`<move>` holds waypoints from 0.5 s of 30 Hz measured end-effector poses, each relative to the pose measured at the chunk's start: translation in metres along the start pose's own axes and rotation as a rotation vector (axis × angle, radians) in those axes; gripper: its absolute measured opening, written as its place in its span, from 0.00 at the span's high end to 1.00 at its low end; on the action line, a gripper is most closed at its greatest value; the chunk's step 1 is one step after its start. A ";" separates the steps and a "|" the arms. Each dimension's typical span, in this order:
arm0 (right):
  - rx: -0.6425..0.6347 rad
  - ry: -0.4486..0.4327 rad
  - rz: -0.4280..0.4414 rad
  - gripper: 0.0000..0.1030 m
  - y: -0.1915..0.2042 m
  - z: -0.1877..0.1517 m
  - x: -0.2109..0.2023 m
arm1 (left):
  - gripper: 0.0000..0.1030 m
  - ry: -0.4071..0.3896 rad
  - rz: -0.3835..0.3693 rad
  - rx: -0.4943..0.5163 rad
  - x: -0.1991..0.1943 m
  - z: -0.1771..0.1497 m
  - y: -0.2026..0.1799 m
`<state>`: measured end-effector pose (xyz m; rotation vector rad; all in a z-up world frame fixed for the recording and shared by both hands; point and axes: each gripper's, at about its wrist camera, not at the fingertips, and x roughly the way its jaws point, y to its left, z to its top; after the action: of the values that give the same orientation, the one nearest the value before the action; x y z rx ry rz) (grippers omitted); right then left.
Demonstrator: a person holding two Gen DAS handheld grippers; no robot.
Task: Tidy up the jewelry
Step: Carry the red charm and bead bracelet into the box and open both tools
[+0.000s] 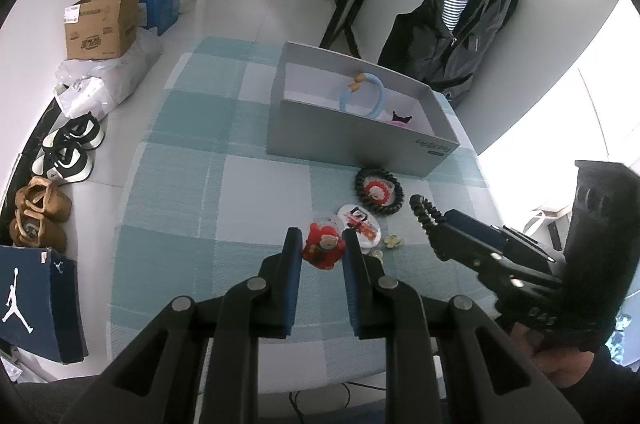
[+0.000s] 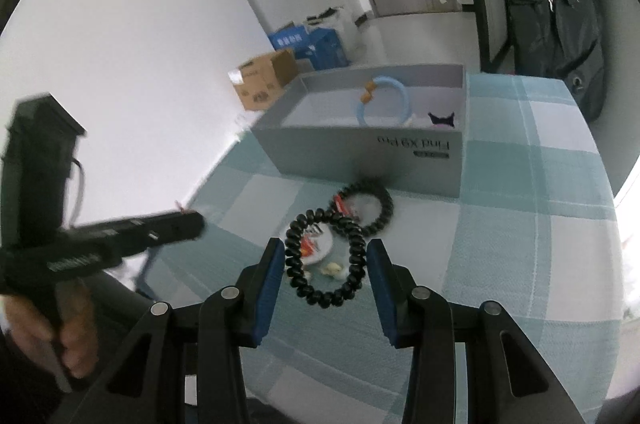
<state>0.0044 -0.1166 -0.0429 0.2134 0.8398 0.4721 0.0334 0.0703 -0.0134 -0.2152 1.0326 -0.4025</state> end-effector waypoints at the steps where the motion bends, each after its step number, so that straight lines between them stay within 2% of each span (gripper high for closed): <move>1: 0.005 -0.008 0.008 0.60 0.000 0.001 -0.002 | 0.85 -0.002 0.004 0.006 0.000 0.001 -0.002; 6: 0.037 -0.069 0.056 0.60 -0.002 0.012 -0.017 | 0.85 -0.029 0.040 0.044 -0.001 0.004 -0.016; 12: 0.047 -0.119 0.078 0.60 -0.008 0.035 -0.030 | 0.85 -0.067 0.058 0.078 -0.004 0.023 -0.032; 15: 0.030 -0.126 0.060 0.60 -0.012 0.051 -0.034 | 0.85 -0.096 0.054 0.081 -0.006 0.036 -0.038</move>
<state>0.0272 -0.1433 0.0085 0.2944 0.7189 0.4973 0.0531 0.0372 0.0226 -0.1327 0.9239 -0.3810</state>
